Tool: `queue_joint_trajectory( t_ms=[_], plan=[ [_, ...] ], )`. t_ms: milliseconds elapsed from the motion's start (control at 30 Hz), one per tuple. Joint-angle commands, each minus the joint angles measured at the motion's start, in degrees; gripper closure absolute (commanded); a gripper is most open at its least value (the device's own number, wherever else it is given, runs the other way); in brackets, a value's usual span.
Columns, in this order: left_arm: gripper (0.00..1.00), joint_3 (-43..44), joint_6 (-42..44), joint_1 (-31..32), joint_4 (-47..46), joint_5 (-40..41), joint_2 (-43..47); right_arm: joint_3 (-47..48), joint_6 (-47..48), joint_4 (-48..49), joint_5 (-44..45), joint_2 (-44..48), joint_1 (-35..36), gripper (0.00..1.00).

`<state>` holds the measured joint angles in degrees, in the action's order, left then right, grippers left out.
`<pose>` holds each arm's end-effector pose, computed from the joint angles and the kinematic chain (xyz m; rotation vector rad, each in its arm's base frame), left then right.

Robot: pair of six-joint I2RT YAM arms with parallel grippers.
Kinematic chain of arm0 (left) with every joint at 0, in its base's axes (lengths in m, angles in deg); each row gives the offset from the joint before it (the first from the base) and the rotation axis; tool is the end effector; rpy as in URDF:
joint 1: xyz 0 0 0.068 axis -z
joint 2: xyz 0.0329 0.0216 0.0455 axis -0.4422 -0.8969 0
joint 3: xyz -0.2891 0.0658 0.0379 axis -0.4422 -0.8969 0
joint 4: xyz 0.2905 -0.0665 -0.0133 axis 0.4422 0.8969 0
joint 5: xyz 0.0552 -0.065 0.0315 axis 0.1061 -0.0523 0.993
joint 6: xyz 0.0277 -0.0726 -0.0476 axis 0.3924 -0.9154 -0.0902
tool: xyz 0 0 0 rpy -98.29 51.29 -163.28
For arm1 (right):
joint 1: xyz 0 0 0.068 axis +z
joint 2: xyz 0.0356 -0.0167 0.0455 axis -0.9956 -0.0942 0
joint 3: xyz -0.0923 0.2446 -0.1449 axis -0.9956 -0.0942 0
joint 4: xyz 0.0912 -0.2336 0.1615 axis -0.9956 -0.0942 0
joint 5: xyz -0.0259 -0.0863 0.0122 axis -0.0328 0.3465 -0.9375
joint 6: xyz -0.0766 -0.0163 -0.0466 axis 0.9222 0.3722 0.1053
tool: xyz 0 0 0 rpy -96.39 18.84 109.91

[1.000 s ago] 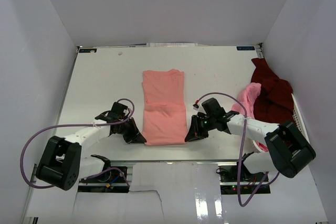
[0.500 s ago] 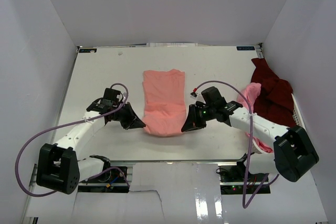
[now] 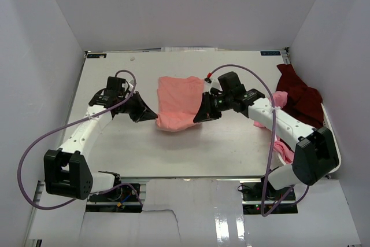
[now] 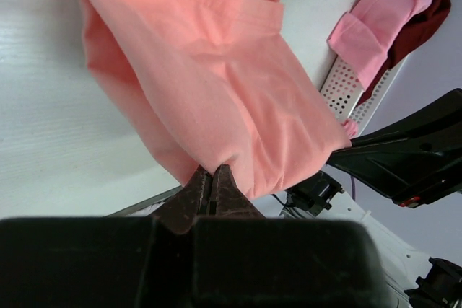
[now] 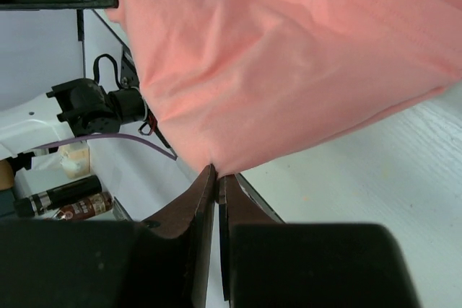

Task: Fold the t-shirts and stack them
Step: Fold the long partially folded tshirt into a neat square

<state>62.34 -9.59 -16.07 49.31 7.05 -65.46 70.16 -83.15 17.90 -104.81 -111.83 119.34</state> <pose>0.2836 -0.0964 0.2404 -0.5693 2.6771 -1.0670 0.2786 0.2463 0.2622 -0.3777 2.4997 1.1915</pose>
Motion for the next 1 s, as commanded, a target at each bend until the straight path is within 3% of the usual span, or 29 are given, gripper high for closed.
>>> queue_joint_trajectory(
  t_ms=[0, 333, 967],
  plan=[
    [1.00, 4.73, 1.23, -1.03, 0.54, -2.64, -2.02, 4.11, 2.32, -2.20, -1.85, -1.98, -0.99, 0.92],
    [1.00, 17.82, 3.25, -5.07, 0.54, -6.51, -12.64, 13.15, 5.75, -4.05, -3.61, -9.62, -5.55, 0.92],
    [1.00, 41.55, 4.48, -5.60, 0.89, -7.74, -31.81, 30.22, 9.80, -11.08, -3.52, -21.76, -10.31, 0.92]
  ],
)
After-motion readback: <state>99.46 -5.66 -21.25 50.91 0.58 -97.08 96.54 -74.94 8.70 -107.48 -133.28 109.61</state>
